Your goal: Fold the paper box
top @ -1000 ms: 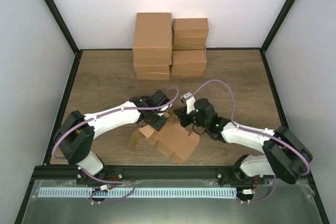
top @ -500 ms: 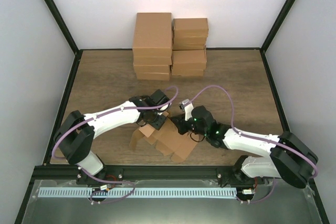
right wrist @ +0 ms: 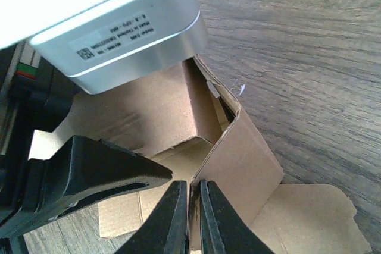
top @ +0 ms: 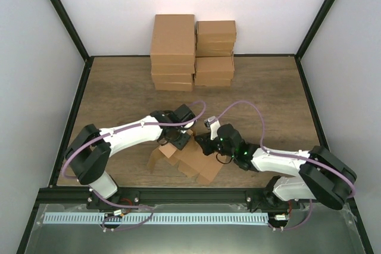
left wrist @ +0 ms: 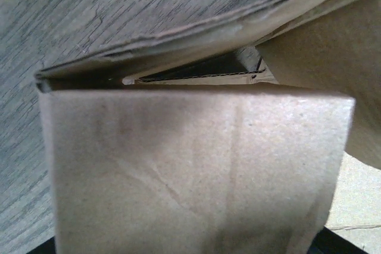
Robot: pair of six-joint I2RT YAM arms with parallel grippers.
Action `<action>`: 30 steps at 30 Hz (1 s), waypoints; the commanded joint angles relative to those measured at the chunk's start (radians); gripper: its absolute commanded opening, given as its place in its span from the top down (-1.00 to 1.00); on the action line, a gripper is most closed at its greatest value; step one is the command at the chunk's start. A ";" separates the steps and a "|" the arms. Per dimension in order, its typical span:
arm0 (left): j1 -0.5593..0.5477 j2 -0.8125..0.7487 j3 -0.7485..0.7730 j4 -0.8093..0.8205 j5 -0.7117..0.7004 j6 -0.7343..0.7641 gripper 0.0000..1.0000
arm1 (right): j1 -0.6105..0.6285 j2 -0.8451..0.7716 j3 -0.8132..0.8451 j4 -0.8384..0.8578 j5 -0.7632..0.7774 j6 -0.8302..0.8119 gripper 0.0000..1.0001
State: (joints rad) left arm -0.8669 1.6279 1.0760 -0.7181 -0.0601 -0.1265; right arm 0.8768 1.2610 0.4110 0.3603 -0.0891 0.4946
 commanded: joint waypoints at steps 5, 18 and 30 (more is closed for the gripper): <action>-0.035 0.017 0.060 -0.023 -0.057 -0.001 -0.11 | 0.011 0.034 -0.041 0.078 -0.015 0.018 0.75; -0.044 0.030 0.064 -0.022 -0.070 0.019 -0.11 | -0.047 -0.048 -0.029 0.053 -0.206 -0.105 -0.15; -0.043 0.030 0.061 -0.015 -0.069 0.022 -0.11 | -0.208 -0.122 0.008 -0.045 -0.419 -0.167 -0.36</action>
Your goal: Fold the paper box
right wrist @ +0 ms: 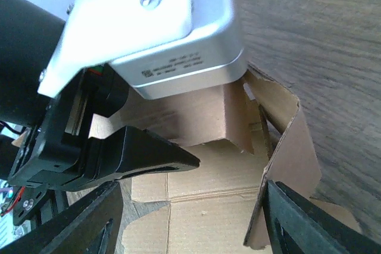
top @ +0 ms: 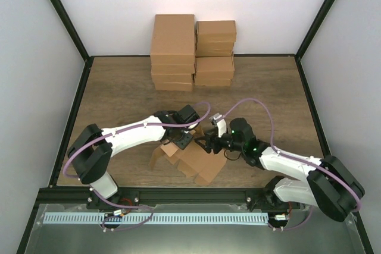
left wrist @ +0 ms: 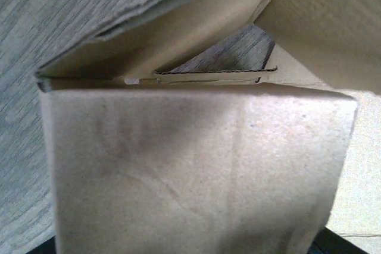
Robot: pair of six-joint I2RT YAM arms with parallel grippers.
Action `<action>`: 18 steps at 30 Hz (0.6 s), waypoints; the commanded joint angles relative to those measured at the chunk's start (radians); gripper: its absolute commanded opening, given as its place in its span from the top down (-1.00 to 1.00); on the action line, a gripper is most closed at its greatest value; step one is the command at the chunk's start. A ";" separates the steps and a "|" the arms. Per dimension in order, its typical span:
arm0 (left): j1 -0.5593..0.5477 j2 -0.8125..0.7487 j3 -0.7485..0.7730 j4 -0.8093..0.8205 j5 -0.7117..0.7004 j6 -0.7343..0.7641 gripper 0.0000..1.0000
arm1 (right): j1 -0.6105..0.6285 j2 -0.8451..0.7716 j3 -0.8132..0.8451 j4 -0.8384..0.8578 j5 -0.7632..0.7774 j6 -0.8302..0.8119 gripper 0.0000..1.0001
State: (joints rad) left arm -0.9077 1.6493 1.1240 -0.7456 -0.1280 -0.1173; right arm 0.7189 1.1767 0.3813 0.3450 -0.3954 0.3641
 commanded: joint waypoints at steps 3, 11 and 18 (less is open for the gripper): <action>-0.003 0.008 0.008 0.016 -0.001 0.011 -0.11 | -0.100 -0.045 0.042 -0.032 -0.174 -0.014 -0.39; -0.003 0.006 0.007 0.017 0.000 0.012 -0.11 | -0.245 -0.077 0.081 -0.060 -0.227 -0.034 -0.40; -0.003 0.005 0.005 0.021 0.001 0.013 -0.11 | -0.369 -0.049 0.110 -0.114 -0.111 -0.075 -0.38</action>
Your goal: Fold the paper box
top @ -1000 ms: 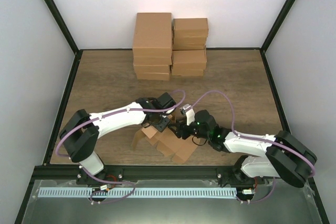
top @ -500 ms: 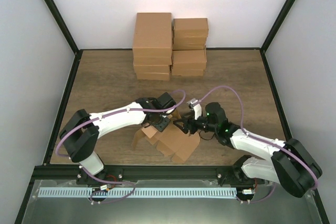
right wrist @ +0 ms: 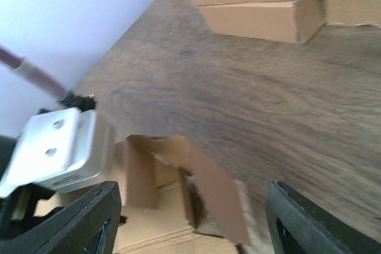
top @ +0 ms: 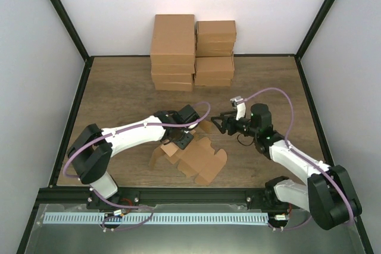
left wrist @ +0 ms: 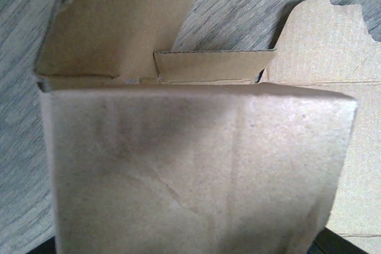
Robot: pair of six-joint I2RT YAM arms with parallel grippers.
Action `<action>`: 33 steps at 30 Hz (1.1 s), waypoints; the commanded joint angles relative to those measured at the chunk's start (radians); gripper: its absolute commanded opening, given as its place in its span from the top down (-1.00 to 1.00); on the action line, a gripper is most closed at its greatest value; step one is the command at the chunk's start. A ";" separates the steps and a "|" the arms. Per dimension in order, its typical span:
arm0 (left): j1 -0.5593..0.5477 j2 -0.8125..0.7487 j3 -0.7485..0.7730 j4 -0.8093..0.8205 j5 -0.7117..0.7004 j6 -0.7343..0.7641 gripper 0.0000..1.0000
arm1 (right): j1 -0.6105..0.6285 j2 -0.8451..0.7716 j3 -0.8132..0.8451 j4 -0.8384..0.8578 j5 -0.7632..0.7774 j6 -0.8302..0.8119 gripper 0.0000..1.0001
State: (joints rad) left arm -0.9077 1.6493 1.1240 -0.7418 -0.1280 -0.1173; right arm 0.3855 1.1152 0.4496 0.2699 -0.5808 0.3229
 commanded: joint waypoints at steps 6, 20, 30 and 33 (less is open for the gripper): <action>-0.003 0.004 0.005 0.020 0.002 0.013 -0.11 | -0.035 0.154 0.029 0.076 0.056 -0.045 -0.29; -0.003 0.003 0.001 0.019 0.000 0.012 -0.11 | 0.015 0.267 0.062 0.120 -0.034 -0.117 -0.22; -0.003 0.003 -0.005 0.024 0.001 0.016 -0.11 | -0.066 0.157 0.122 0.033 -0.090 -0.120 -0.28; -0.003 0.003 -0.003 0.026 0.004 0.015 -0.11 | -0.094 0.197 0.197 -0.004 -0.066 -0.119 -0.30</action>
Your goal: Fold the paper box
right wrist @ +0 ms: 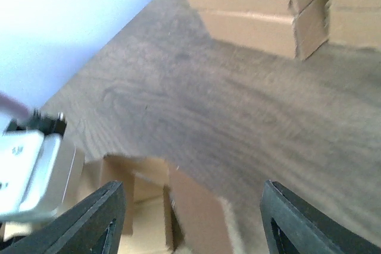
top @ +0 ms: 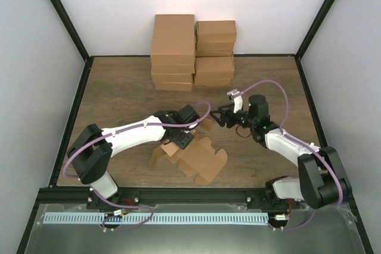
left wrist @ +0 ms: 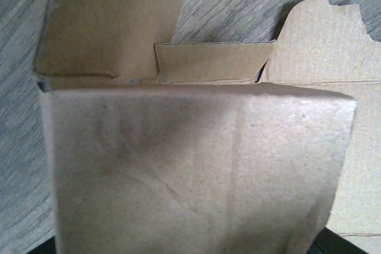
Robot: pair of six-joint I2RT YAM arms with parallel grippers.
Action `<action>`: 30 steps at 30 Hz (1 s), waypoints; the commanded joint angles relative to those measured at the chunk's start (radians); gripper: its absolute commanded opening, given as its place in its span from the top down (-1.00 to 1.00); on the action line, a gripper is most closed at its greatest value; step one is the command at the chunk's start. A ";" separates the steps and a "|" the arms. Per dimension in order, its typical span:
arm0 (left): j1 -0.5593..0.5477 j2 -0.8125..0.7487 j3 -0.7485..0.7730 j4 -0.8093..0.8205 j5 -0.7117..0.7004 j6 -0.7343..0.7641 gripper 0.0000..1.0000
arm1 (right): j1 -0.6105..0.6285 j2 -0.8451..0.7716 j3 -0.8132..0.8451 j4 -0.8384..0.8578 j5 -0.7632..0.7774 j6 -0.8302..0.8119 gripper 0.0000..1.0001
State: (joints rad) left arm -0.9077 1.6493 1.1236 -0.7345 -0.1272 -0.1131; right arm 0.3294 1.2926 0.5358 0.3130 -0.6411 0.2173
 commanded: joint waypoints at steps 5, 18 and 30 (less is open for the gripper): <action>-0.003 -0.003 -0.005 0.022 0.005 0.011 -0.11 | -0.038 0.216 0.308 -0.175 0.010 -0.045 -0.29; -0.003 -0.009 -0.006 0.026 0.008 0.013 -0.11 | 0.014 0.490 0.459 -0.312 -0.117 -0.144 -0.13; -0.003 -0.010 -0.004 0.025 0.013 0.012 -0.11 | 0.083 0.382 0.270 -0.304 -0.220 -0.187 -0.01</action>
State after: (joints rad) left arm -0.9081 1.6493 1.1236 -0.7265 -0.1261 -0.1070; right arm 0.3889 1.7348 0.8440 0.0124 -0.8162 0.0605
